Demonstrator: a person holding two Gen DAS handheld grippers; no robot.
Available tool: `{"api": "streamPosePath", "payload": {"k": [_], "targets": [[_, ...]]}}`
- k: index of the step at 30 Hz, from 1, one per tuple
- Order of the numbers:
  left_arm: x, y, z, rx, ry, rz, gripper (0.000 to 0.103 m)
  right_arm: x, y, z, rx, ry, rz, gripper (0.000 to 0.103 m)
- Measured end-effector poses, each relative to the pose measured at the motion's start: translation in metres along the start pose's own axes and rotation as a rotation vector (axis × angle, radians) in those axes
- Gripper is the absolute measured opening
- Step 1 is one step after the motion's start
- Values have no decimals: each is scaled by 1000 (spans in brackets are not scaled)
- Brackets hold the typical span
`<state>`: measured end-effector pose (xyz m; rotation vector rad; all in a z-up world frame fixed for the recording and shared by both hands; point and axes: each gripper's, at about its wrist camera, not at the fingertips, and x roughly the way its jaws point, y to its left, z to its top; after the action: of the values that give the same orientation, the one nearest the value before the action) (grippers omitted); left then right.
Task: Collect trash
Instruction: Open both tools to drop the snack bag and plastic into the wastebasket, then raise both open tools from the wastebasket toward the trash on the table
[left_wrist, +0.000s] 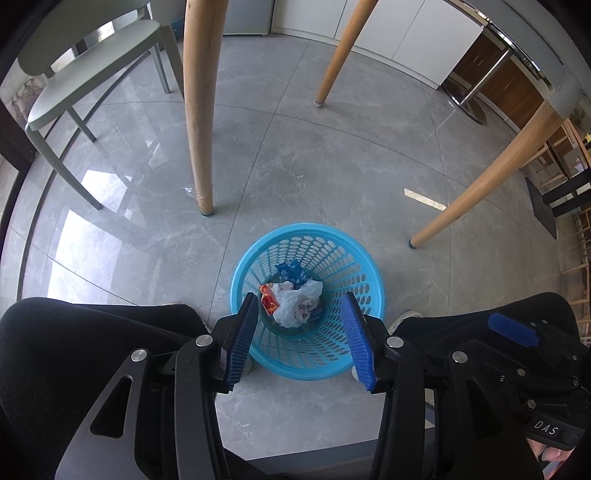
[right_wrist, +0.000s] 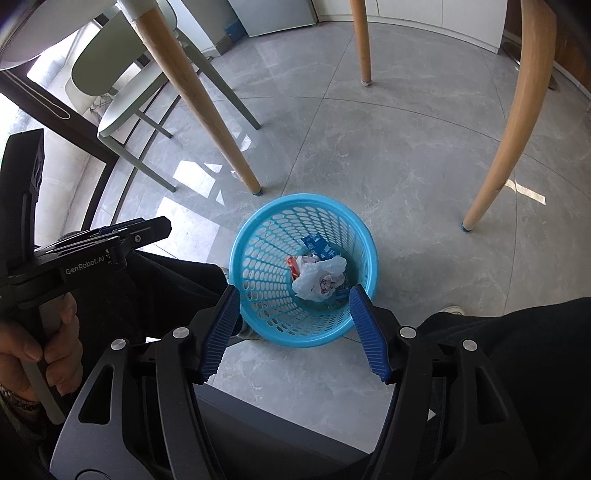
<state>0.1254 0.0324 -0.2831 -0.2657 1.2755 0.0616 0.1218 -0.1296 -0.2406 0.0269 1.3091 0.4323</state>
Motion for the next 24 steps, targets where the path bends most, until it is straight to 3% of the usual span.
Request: {"api": "streamPosePath", "payload": {"k": [13, 20, 24], "targets": [[-61, 9, -25, 27, -124, 20, 55, -71, 4, -25, -62, -159, 15, 71], [-96, 19, -29, 12, -188, 22, 56, -119, 13, -34, -126, -266, 19, 71], [-129, 18, -30, 10, -298, 57, 57, -153, 23, -33, -162, -356, 44, 73]]}}
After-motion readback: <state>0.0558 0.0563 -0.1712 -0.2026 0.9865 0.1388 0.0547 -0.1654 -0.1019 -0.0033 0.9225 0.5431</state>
